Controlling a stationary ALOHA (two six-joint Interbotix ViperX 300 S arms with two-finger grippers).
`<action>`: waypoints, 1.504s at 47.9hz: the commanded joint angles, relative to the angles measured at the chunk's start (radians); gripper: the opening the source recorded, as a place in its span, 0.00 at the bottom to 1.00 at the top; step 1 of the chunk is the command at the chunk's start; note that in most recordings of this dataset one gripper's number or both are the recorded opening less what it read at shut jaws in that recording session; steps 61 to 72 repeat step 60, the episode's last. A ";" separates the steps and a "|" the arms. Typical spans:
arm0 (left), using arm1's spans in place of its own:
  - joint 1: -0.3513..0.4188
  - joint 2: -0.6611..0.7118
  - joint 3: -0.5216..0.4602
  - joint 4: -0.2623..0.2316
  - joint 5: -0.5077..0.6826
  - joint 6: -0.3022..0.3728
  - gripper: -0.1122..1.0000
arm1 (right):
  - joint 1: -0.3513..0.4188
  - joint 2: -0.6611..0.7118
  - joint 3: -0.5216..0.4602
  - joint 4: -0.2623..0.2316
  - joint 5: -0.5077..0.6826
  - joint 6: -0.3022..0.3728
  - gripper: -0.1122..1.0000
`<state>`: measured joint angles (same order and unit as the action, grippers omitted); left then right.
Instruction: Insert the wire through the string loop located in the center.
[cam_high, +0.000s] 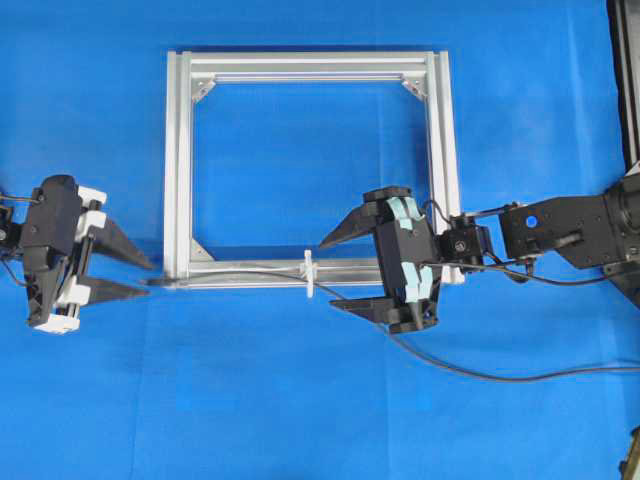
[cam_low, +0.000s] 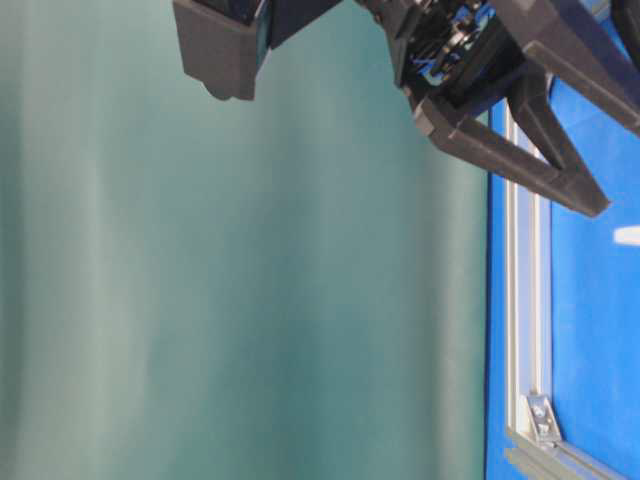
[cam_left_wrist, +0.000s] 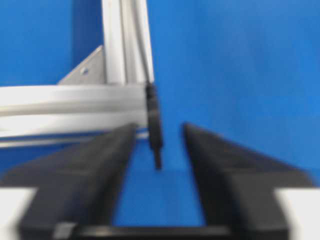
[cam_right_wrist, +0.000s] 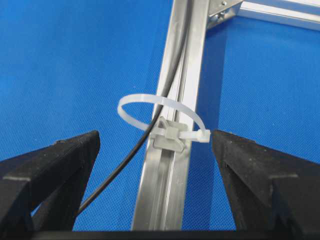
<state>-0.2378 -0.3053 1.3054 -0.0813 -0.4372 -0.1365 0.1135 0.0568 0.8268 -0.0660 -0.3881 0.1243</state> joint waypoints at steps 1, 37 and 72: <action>-0.003 -0.009 -0.008 0.003 0.003 0.002 0.61 | 0.002 -0.028 -0.015 0.000 -0.003 0.000 0.89; 0.049 -0.104 -0.069 0.005 0.140 0.009 0.88 | 0.002 -0.127 -0.037 0.000 0.100 0.003 0.89; 0.066 -0.152 -0.072 0.005 0.172 0.009 0.88 | 0.002 -0.187 -0.028 0.000 0.133 0.003 0.89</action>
